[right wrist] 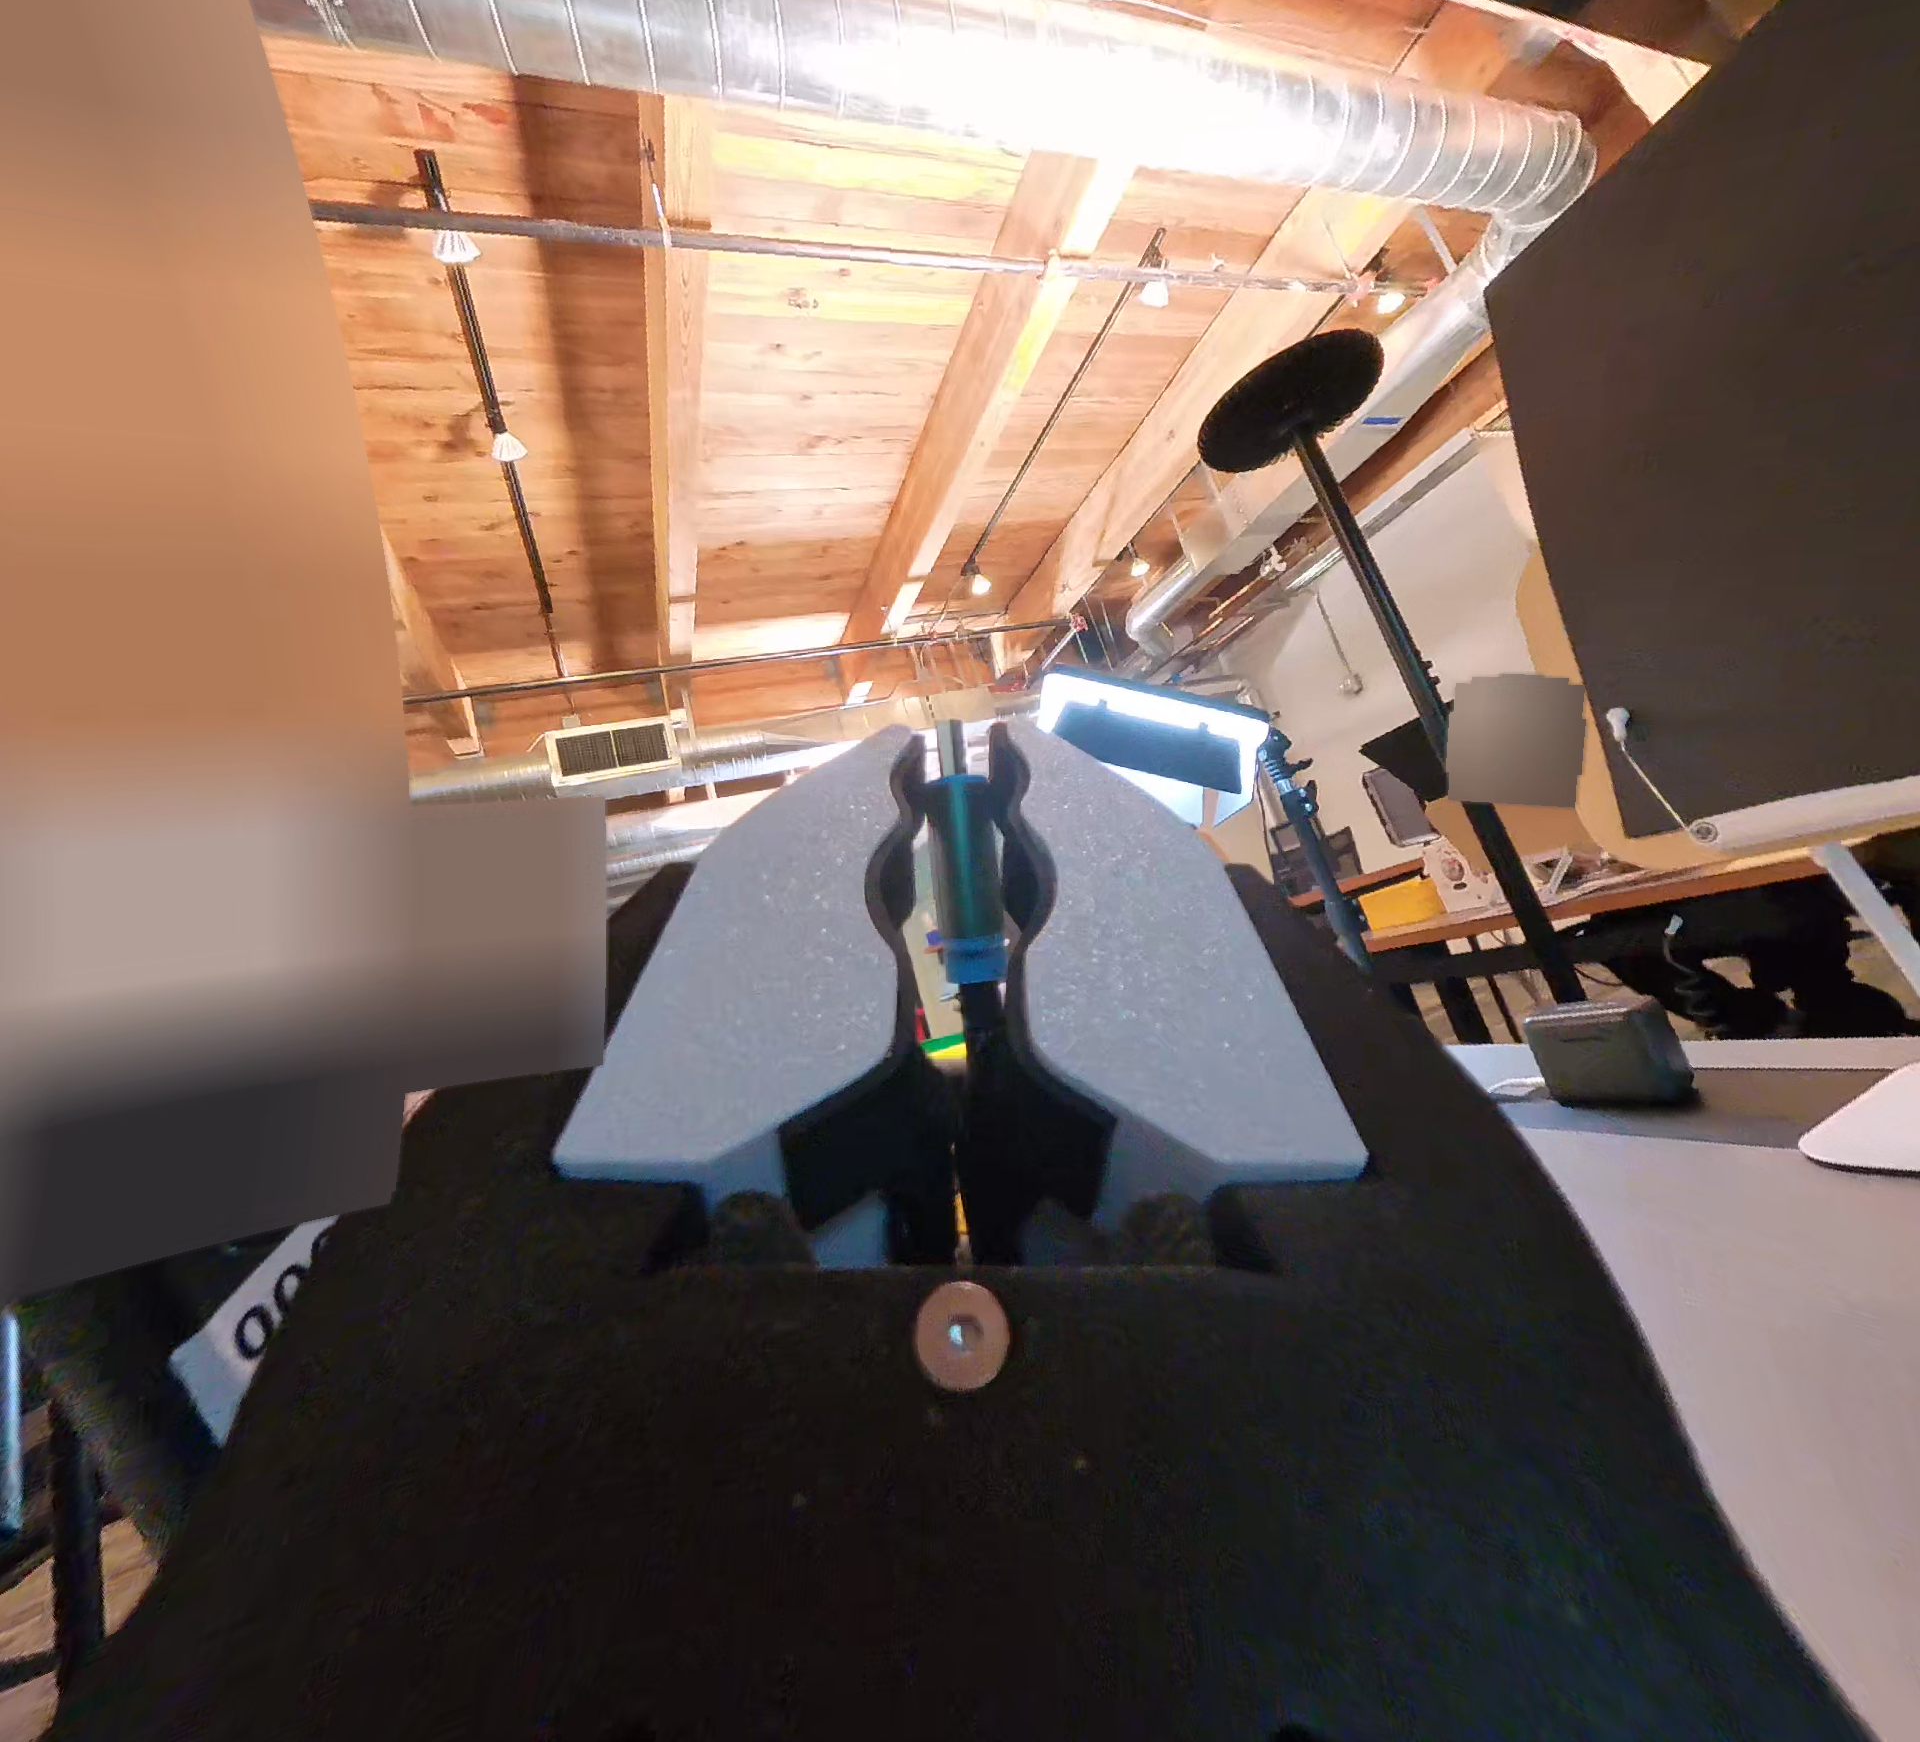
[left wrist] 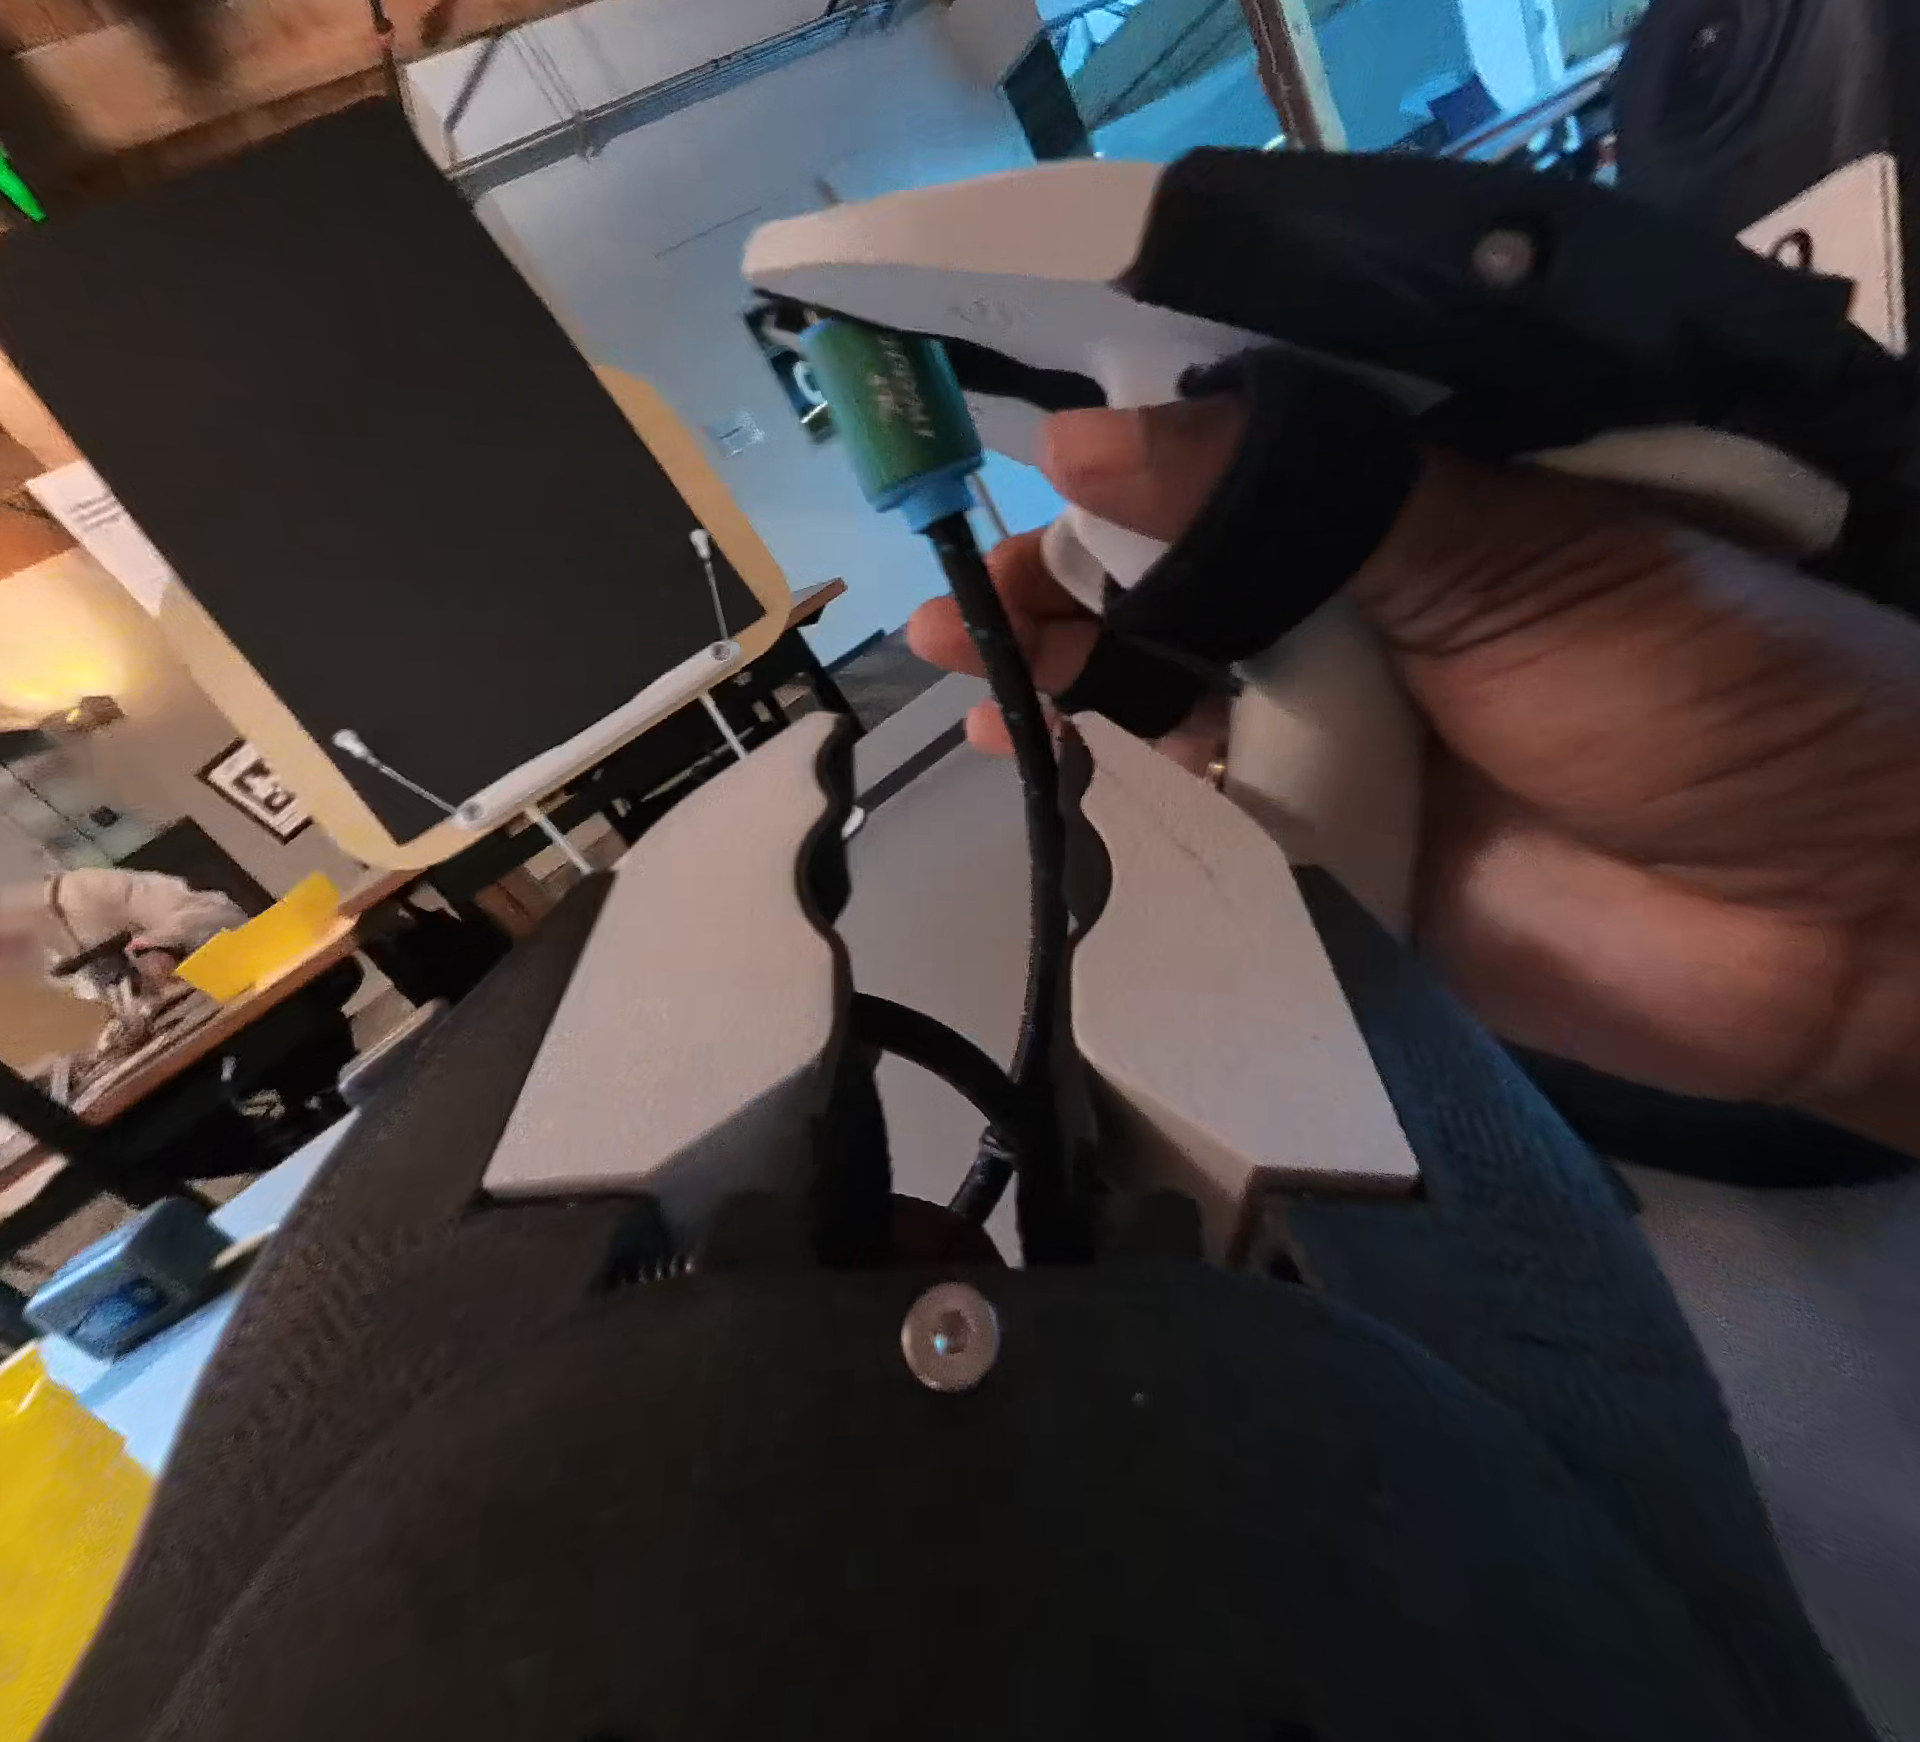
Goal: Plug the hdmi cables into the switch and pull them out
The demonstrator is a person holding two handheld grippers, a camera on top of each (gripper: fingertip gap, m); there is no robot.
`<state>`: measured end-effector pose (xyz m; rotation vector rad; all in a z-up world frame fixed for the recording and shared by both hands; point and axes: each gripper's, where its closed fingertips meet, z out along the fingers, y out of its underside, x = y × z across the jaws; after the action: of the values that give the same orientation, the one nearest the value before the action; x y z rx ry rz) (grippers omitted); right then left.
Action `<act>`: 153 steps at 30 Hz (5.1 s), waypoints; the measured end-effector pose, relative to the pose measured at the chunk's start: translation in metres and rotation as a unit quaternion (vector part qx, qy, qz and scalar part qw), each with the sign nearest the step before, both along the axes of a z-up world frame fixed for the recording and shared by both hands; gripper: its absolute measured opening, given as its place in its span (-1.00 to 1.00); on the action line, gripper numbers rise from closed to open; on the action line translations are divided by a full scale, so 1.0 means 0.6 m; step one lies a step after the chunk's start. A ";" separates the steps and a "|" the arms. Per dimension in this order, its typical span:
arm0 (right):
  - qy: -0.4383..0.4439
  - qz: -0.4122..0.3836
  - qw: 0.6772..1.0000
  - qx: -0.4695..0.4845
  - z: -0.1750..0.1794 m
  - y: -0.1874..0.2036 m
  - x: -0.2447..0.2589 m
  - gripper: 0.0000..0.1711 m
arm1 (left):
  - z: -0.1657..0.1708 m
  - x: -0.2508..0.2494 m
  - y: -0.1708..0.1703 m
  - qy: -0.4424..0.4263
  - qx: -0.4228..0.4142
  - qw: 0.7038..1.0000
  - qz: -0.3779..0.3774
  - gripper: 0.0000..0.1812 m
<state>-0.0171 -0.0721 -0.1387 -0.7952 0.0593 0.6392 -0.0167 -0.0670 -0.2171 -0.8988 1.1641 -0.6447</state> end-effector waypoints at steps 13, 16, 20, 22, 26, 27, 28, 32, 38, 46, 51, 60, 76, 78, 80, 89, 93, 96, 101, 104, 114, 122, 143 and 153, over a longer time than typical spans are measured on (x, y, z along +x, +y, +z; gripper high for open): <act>-0.291 -0.020 0.956 -0.004 -0.039 -0.049 -0.028 -0.45 | -0.053 -0.048 0.027 0.200 0.100 0.973 -0.052 -0.91; -0.574 -0.118 0.810 -0.028 -0.097 -0.057 -0.042 -0.32 | -0.078 -0.077 0.033 0.270 0.109 0.954 -0.071 -0.91; -0.763 -0.155 0.626 -0.039 -0.140 -0.054 -0.052 -0.33 | -0.103 -0.097 0.027 0.334 0.129 0.930 -0.081 -0.91; -0.791 -0.145 0.594 -0.010 -0.141 -0.052 -0.071 -0.38 | -0.116 -0.099 0.019 0.356 0.139 0.920 -0.093 -0.91; -0.849 -0.139 0.509 -0.017 -0.173 -0.030 -0.071 -0.49 | -0.132 -0.103 0.001 0.376 0.150 0.905 -0.128 -0.91; -0.858 -0.137 0.495 -0.019 -0.180 -0.028 -0.071 -0.54 | -0.132 -0.105 -0.002 0.377 0.152 0.904 -0.135 -0.91; -0.861 -0.125 0.492 -0.026 -0.187 -0.027 -0.073 -0.62 | -0.132 -0.106 -0.003 0.376 0.152 0.903 -0.139 -0.91; -0.849 -0.088 0.517 -0.062 -0.202 -0.028 -0.074 -0.72 | -0.137 -0.109 -0.003 0.377 0.147 0.902 -0.151 -0.90; -0.764 -0.119 0.625 -0.108 -0.180 -0.014 -0.051 -0.74 | -0.024 -0.101 0.040 0.200 0.142 0.968 -0.051 -0.45; -0.749 -0.120 0.641 -0.120 -0.208 -0.005 -0.032 -0.86 | -0.042 -0.066 -0.028 0.154 0.122 0.962 -0.192 -0.46; -0.774 -0.102 0.620 -0.076 -0.238 -0.022 -0.043 -0.87 | -0.125 -0.022 -0.009 0.185 0.167 0.941 -0.227 -0.56; -0.769 -0.047 0.637 0.020 -0.192 -0.092 -0.102 -0.87 | -0.107 -0.024 -0.080 0.107 0.196 0.916 -0.334 -0.88; -0.383 0.046 0.885 -0.262 -0.152 -0.011 -0.057 -0.45 | -0.033 -0.019 0.090 0.112 0.444 0.863 0.212 -1.00; -0.398 0.045 0.868 -0.293 -0.175 -0.001 -0.067 -0.39 | -0.044 -0.015 0.097 0.128 0.430 0.869 0.211 -1.00; -0.435 0.004 0.853 -0.290 -0.187 0.007 -0.060 -0.46 | -0.047 -0.015 0.099 0.135 0.438 0.864 0.210 -1.00; -0.435 -0.030 0.866 -0.247 -0.172 0.015 -0.050 -0.85 | -0.042 -0.016 0.089 0.105 0.436 0.868 0.213 -1.00; -0.555 -0.074 0.808 -0.182 -0.173 0.000 -0.053 -0.86 | -0.061 -0.008 0.065 0.130 0.367 0.916 0.098 -1.00; -0.728 -0.130 0.669 -0.071 -0.194 -0.023 -0.071 -0.85 | -0.094 -0.022 0.025 0.200 0.209 0.954 -0.081 -0.68; -0.845 -0.174 0.505 0.001 -0.210 -0.039 -0.090 -0.86 | -0.069 -0.083 -0.051 0.228 0.053 0.909 -0.344 -0.49; -0.881 -0.168 0.440 0.042 -0.217 -0.050 -0.107 -0.86 | -0.070 -0.099 -0.063 0.279 0.026 0.859 -0.429 -0.50; -0.891 -0.157 0.414 0.098 -0.204 -0.066 -0.125 -0.83 | -0.100 -0.103 -0.080 0.337 -0.054 0.775 -0.532 -0.86; -0.828 -0.115 0.548 -0.021 -0.219 -0.042 -0.084 -0.70 | -0.121 -0.057 -0.018 0.341 0.015 0.882 -0.324 -0.88; -0.674 0.061 0.720 -0.155 -0.247 -0.009 -0.064 -0.76 | -0.146 -0.055 -0.011 0.251 0.014 0.934 -0.252 -0.85; -0.597 0.124 0.789 -0.078 -0.235 -0.032 -0.069 -0.79 | -0.132 -0.055 -0.030 0.182 -0.083 0.926 -0.321 -0.61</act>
<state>-0.0587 -0.0912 -0.2796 -1.2657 -1.1902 0.2734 -0.0496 -0.0849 -0.2965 -0.7911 1.7890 -1.1529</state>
